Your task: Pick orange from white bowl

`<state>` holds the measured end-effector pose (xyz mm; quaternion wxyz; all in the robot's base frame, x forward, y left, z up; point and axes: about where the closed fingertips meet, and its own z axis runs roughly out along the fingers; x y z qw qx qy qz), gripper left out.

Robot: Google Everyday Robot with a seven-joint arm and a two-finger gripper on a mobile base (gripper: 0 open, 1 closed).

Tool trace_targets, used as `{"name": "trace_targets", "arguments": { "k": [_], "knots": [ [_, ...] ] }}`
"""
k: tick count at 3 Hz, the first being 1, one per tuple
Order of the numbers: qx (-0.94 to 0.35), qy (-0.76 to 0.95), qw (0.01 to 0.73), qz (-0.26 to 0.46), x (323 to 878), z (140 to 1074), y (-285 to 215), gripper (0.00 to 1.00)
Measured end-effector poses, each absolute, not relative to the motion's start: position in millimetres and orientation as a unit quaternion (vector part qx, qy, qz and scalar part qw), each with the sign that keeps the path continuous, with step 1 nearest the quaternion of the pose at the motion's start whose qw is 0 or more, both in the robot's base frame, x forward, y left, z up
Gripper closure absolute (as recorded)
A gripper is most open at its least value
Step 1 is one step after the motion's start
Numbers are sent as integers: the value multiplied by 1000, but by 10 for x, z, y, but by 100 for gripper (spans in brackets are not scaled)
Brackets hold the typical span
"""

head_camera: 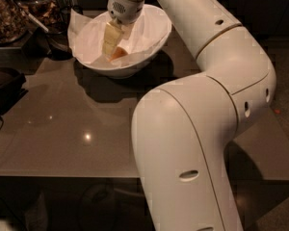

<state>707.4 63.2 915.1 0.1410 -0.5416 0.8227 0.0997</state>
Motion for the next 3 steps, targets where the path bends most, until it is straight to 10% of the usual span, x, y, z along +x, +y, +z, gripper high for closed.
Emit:
{"name": "trace_targets", "arguments": {
  "k": [3],
  "knots": [
    [-538, 829, 110, 104, 7080, 8852, 626, 36]
  ]
}}
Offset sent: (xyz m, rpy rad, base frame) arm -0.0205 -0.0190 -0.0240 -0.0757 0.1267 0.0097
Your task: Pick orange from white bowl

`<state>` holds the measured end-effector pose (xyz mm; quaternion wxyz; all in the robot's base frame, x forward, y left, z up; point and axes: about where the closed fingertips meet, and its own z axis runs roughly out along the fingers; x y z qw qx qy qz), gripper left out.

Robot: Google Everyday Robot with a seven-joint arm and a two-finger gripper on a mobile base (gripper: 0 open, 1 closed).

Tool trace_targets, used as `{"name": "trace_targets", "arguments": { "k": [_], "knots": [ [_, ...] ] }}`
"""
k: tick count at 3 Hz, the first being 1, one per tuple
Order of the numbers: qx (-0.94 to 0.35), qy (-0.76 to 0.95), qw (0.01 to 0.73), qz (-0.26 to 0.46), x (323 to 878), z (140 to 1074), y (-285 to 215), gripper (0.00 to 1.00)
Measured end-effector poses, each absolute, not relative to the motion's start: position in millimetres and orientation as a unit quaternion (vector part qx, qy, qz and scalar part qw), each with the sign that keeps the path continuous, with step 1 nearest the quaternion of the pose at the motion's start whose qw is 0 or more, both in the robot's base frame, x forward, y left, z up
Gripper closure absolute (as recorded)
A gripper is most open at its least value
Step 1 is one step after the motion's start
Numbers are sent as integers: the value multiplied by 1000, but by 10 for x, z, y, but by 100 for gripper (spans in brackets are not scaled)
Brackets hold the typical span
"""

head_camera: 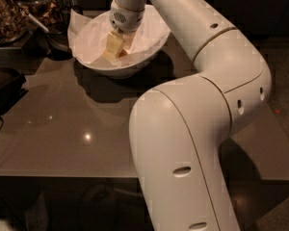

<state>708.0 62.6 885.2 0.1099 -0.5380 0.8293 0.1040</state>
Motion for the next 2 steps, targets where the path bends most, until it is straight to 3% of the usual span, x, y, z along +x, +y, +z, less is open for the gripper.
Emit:
{"name": "trace_targets", "arguments": {
  "k": [2],
  "knots": [
    [-539, 832, 84, 106, 7065, 8602, 648, 38]
  ]
}}
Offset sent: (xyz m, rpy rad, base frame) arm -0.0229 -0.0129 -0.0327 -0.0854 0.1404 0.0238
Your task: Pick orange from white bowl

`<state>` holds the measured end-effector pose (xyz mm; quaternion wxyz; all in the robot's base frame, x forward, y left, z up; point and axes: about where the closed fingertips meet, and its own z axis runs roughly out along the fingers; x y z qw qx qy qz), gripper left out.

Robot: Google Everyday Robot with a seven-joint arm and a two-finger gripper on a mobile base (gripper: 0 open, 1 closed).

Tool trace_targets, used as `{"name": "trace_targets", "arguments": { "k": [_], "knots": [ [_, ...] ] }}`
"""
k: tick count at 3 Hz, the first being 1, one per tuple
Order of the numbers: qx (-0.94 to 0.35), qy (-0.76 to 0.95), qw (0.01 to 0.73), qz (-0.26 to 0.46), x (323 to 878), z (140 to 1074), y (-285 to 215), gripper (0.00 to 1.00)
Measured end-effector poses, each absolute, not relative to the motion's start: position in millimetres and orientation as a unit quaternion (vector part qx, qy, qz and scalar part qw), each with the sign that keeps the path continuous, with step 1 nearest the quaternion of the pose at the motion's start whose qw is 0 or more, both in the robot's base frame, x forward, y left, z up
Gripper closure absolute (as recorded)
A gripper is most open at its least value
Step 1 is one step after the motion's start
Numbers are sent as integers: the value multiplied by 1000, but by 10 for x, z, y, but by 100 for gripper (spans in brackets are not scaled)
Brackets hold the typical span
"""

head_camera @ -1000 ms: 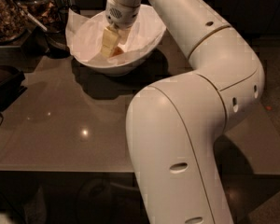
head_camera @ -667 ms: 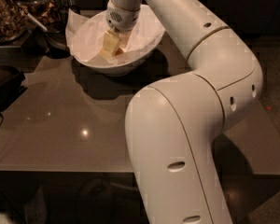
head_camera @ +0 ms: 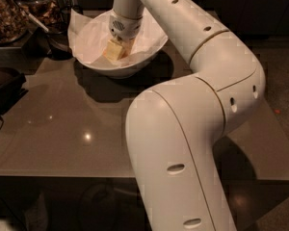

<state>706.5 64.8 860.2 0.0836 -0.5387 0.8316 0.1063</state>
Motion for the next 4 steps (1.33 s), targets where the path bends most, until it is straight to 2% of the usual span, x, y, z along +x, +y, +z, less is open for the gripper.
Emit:
{"name": "trace_targets", "arguments": {
  "k": [1, 4],
  "knots": [
    [-540, 831, 72, 111, 7061, 8472, 671, 36],
    [-537, 831, 89, 110, 7115, 8513, 706, 99]
  ]
}}
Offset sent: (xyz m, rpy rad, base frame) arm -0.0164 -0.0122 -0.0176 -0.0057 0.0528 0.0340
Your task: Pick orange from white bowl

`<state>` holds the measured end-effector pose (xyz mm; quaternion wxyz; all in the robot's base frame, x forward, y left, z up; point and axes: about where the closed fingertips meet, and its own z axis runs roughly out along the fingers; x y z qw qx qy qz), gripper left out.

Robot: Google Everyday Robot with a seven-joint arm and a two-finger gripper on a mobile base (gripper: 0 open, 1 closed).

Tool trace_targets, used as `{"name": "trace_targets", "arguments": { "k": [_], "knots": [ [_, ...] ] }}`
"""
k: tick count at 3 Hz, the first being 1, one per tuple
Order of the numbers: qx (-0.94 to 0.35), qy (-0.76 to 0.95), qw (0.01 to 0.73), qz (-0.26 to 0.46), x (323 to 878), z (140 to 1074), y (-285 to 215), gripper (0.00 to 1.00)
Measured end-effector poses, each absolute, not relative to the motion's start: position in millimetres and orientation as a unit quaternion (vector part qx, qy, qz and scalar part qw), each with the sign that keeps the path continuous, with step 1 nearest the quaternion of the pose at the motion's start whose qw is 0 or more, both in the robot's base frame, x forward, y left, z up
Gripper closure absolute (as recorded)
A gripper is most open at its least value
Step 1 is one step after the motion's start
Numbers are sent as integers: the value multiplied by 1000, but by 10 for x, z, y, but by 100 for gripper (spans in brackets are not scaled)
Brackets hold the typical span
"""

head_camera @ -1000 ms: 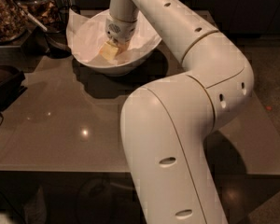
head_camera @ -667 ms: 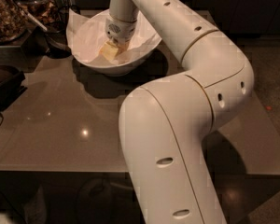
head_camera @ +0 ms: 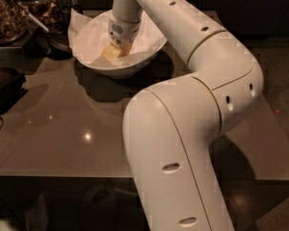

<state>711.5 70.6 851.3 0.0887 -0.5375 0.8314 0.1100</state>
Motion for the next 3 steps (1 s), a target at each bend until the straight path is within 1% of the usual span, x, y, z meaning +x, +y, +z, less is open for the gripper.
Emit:
{"name": "trace_targets", "arguments": {
  "k": [2, 3],
  "knots": [
    [-565, 807, 134, 109, 6944, 9007, 751, 100],
    [-564, 807, 139, 110, 6975, 8994, 783, 100]
  ]
}}
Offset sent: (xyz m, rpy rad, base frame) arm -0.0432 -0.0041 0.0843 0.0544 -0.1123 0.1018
